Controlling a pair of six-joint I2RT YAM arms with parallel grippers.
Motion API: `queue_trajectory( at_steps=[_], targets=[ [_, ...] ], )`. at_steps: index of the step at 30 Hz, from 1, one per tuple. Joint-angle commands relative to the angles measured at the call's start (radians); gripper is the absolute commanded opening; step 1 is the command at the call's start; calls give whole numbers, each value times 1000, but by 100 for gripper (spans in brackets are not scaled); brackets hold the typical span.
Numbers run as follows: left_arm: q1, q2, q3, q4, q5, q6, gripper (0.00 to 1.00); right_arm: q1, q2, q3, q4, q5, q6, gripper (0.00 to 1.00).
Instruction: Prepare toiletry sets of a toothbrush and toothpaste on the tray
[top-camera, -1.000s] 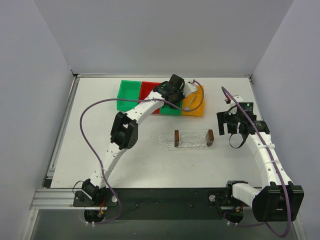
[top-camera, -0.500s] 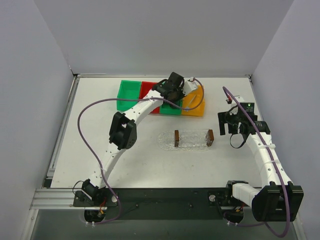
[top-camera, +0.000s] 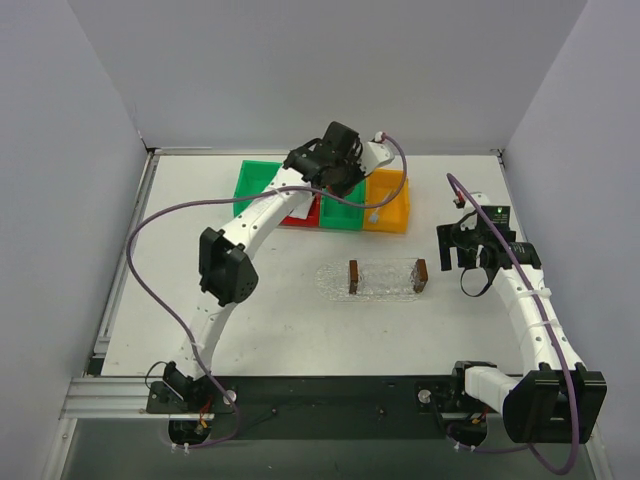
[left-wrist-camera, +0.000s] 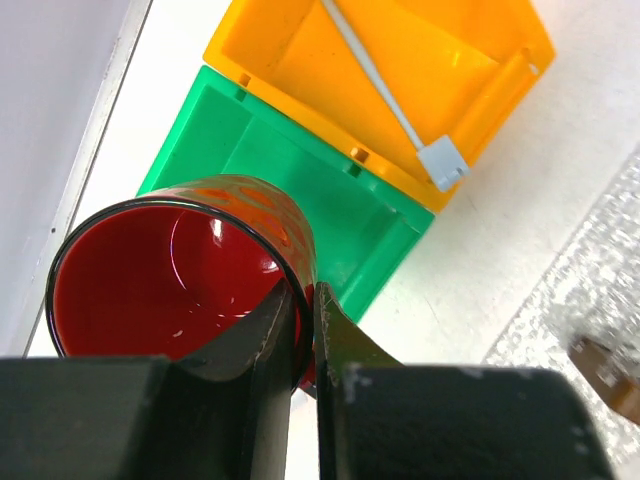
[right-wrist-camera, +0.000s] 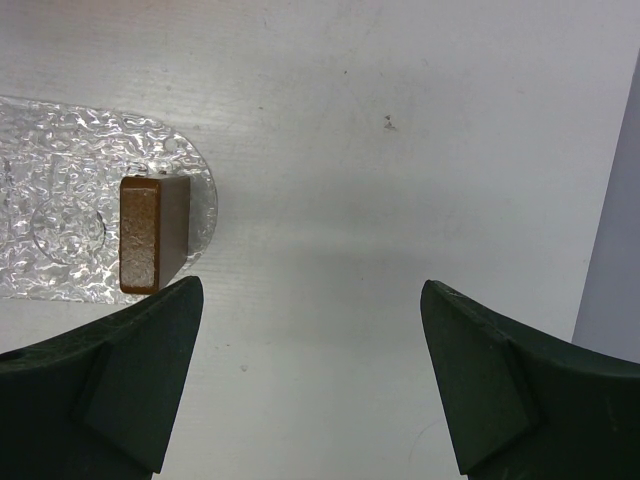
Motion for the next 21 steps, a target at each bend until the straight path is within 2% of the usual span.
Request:
queue_trajectory(
  at_steps=[1,8,12,15,16,21],
  targets=[
    [4,-200,-43,-30,74,4,0,-9,-20,-7,6,-10,-10,85],
    [4,-395,-312,-44,154,40,0,-11,-25,-7,6,-13,-10,85],
    [3,-503,-519,-27,186,62,0,-14,-30,-7,6,-13,-10,85],
    [-2,-588,-639,32,202,59,0,-14,-31,-6,4,-14,-10,85],
    [-5,-627,-720,51,211,57,0,-15,-30,-6,6,-14,-10,85],
    [-23,-701,-903,152,217,44,0,-15,-30,-9,4,-18,-11,85]
  ],
)
